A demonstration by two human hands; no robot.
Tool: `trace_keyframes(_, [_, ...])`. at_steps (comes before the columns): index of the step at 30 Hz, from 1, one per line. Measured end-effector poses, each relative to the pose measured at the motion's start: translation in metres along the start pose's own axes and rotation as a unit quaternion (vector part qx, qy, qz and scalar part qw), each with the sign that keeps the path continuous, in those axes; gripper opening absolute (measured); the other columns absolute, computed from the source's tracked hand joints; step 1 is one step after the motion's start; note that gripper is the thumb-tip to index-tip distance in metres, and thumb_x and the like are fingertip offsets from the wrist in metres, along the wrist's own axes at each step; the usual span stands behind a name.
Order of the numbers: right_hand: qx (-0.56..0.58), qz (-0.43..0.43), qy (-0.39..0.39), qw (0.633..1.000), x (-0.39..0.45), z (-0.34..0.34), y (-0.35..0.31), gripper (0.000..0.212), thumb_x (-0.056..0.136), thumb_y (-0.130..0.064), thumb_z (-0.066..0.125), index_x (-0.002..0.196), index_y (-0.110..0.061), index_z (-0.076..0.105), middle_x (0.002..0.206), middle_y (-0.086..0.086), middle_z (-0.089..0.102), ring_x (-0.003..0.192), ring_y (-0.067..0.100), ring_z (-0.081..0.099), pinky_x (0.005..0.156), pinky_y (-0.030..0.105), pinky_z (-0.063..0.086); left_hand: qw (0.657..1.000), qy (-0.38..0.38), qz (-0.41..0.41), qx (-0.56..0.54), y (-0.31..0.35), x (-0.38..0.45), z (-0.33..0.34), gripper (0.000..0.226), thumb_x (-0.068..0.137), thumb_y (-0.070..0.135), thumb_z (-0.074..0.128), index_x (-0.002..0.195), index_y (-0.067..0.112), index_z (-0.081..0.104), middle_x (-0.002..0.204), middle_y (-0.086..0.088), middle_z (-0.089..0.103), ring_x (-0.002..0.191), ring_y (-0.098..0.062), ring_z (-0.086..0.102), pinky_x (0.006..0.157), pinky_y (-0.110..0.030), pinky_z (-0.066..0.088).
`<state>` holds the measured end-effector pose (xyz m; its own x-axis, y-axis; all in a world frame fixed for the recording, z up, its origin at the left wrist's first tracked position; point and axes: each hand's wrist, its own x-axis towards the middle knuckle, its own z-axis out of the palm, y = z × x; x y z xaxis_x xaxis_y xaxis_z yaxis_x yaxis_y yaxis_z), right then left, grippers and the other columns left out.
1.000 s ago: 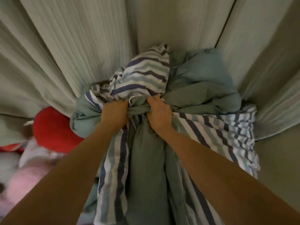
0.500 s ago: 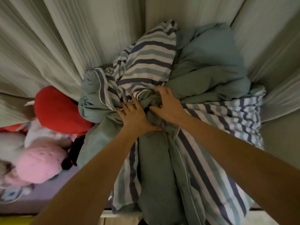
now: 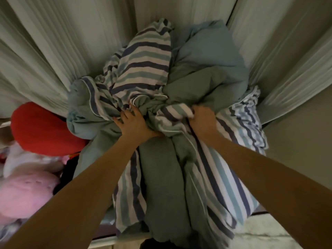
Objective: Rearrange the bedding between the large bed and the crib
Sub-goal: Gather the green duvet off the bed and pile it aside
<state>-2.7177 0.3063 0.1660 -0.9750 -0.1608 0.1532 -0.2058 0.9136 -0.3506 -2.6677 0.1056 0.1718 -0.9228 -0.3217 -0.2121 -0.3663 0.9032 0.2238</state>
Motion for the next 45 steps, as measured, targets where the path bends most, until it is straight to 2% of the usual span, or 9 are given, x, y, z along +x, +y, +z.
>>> trace_keyframes(4, [0.116, -0.066, 0.06, 0.989, 0.054, -0.011, -0.062, 0.021, 0.094, -0.015, 0.05, 0.088, 0.001, 0.062, 0.086, 0.022, 0.065, 0.077, 0.034, 0.061, 0.064, 0.032, 0.033, 0.976, -0.054, -0.011, -0.212, -0.031, 0.042, -0.032, 0.095, 0.077, 0.059, 0.064, 0.149, 0.013, 0.022, 0.15, -0.018, 0.03, 0.134, -0.036, 0.034, 0.113, -0.054, 0.023])
trace_keyframes(7, [0.04, -0.105, 0.136, 0.984, 0.067, 0.026, -0.088, 0.032, 0.086, -0.032, 0.057, 0.095, -0.002, 0.063, 0.09, 0.02, 0.066, 0.08, 0.034, 0.063, 0.07, 0.038, 0.048, 0.806, -0.074, -0.098, -0.578, -0.053, 0.051, -0.059, 0.042, 0.093, 0.044, 0.05, 0.121, 0.013, 0.055, 0.107, -0.01, 0.066, 0.094, -0.026, 0.06, 0.079, -0.033, 0.051])
trace_keyframes(9, [-0.027, -0.14, 0.146, 0.979, 0.072, 0.051, -0.096, 0.049, 0.088, -0.047, 0.047, 0.114, -0.006, 0.059, 0.117, 0.021, 0.06, 0.106, 0.036, 0.057, 0.091, 0.047, 0.044, 0.755, -0.093, -0.086, -0.643, -0.055, 0.059, -0.053, 0.059, 0.09, 0.057, 0.048, 0.134, 0.018, 0.049, 0.119, -0.005, 0.065, 0.112, -0.025, 0.057, 0.093, -0.036, 0.049])
trace_keyframes(12, [-0.083, -0.26, 0.106, 0.956, 0.087, 0.076, -0.095, 0.059, 0.098, -0.051, 0.026, 0.146, -0.019, 0.035, 0.153, 0.016, 0.03, 0.141, 0.034, 0.027, 0.114, 0.054, 0.016, 0.928, -0.016, -0.041, -0.369, -0.042, 0.069, -0.022, 0.105, 0.072, 0.076, 0.053, 0.152, 0.033, -0.001, 0.157, -0.007, 0.02, 0.143, -0.028, 0.023, 0.116, -0.047, 0.021])
trace_keyframes(15, [-0.129, -0.298, 0.026, 0.946, 0.102, 0.098, -0.077, 0.062, 0.096, -0.05, 0.026, 0.152, -0.024, 0.02, 0.158, 0.011, 0.016, 0.146, 0.032, 0.013, 0.117, 0.053, 0.005, 0.986, 0.07, -0.042, -0.145, -0.042, 0.074, 0.024, 0.087, 0.087, 0.068, 0.039, 0.151, 0.033, -0.009, 0.16, -0.011, -0.003, 0.147, -0.031, 0.002, 0.117, -0.055, 0.004])
trace_keyframes(28, [-0.211, -0.293, -0.084, 0.929, 0.127, 0.176, -0.04, 0.06, 0.091, -0.049, 0.027, 0.141, -0.02, 0.046, 0.142, 0.014, 0.048, 0.134, 0.038, 0.04, 0.111, 0.056, 0.011, 0.997, -0.067, -0.015, -0.022, -0.056, 0.131, 0.094, 0.073, 0.095, 0.061, 0.02, 0.152, 0.027, -0.009, 0.16, -0.008, -0.011, 0.146, -0.028, -0.013, 0.115, -0.053, -0.008])
trace_keyframes(37, [-0.121, -0.239, -0.157, 0.951, 0.082, 0.087, -0.056, 0.054, 0.097, -0.045, 0.026, 0.145, -0.02, 0.035, 0.15, 0.008, 0.036, 0.139, 0.026, 0.03, 0.114, 0.047, 0.018, 0.993, -0.087, 0.002, -0.08, -0.056, 0.043, 0.024, 0.064, 0.095, 0.056, 0.034, 0.146, 0.017, 0.031, 0.148, -0.012, 0.037, 0.135, -0.031, 0.037, 0.109, -0.047, 0.033])
trace_keyframes(42, [0.006, -0.265, -0.222, 0.938, 0.062, 0.012, -0.115, 0.021, 0.096, -0.025, 0.044, 0.094, -0.01, 0.059, 0.091, 0.007, 0.061, 0.085, 0.025, 0.057, 0.068, 0.031, 0.044, 0.995, -0.087, -0.029, -0.05, -0.065, -0.026, -0.044, 0.043, 0.095, 0.044, 0.047, 0.123, 0.014, 0.059, 0.131, -0.011, 0.057, 0.117, -0.029, 0.054, 0.1, -0.035, 0.042])
trace_keyframes(45, [-0.012, -0.379, -0.27, 0.885, 0.034, -0.016, -0.174, 0.023, 0.096, -0.025, 0.043, 0.088, -0.013, 0.06, 0.095, 0.008, 0.063, 0.089, 0.026, 0.058, 0.069, 0.029, 0.039, 0.994, -0.057, -0.089, -0.021, -0.094, -0.084, -0.078, 0.048, 0.096, 0.045, 0.045, 0.136, 0.017, 0.049, 0.141, -0.006, 0.048, 0.126, -0.027, 0.047, 0.104, -0.036, 0.038])
